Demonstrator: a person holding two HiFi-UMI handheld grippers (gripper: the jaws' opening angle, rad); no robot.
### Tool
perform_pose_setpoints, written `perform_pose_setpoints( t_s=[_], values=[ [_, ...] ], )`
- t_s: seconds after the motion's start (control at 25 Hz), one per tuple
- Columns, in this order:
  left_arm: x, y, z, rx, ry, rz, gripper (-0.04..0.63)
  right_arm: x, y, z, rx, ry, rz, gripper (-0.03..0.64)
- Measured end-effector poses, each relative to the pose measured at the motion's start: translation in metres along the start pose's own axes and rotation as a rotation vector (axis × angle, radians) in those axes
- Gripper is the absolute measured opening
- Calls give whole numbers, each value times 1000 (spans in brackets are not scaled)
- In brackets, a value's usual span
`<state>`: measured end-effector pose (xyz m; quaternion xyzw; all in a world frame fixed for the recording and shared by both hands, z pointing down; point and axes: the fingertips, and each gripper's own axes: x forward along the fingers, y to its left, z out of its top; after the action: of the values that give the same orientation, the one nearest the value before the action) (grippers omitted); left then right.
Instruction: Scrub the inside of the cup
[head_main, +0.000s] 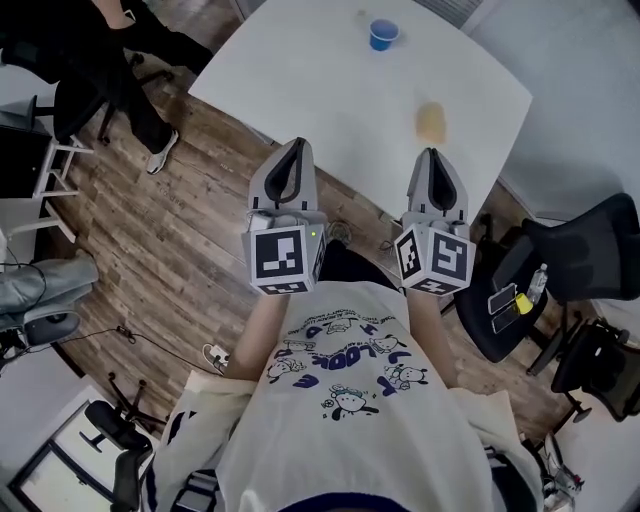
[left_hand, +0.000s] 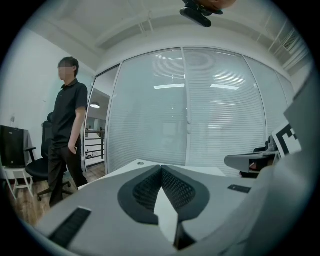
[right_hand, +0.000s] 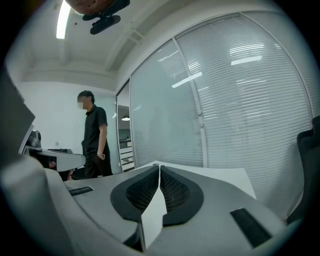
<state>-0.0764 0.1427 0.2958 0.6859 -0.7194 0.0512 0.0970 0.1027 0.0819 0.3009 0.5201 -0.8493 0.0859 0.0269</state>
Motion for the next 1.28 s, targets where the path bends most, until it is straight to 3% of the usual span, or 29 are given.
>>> perform_pose_setpoints(
  t_s=[0.64, 1.28],
  values=[
    [45, -11, -6, 15, 53, -53, 32, 23, -31, -20, 27, 58, -69, 35],
    [151, -8, -6, 32, 125, -234, 32, 79, -69, -50, 2, 165, -250, 37]
  ],
)
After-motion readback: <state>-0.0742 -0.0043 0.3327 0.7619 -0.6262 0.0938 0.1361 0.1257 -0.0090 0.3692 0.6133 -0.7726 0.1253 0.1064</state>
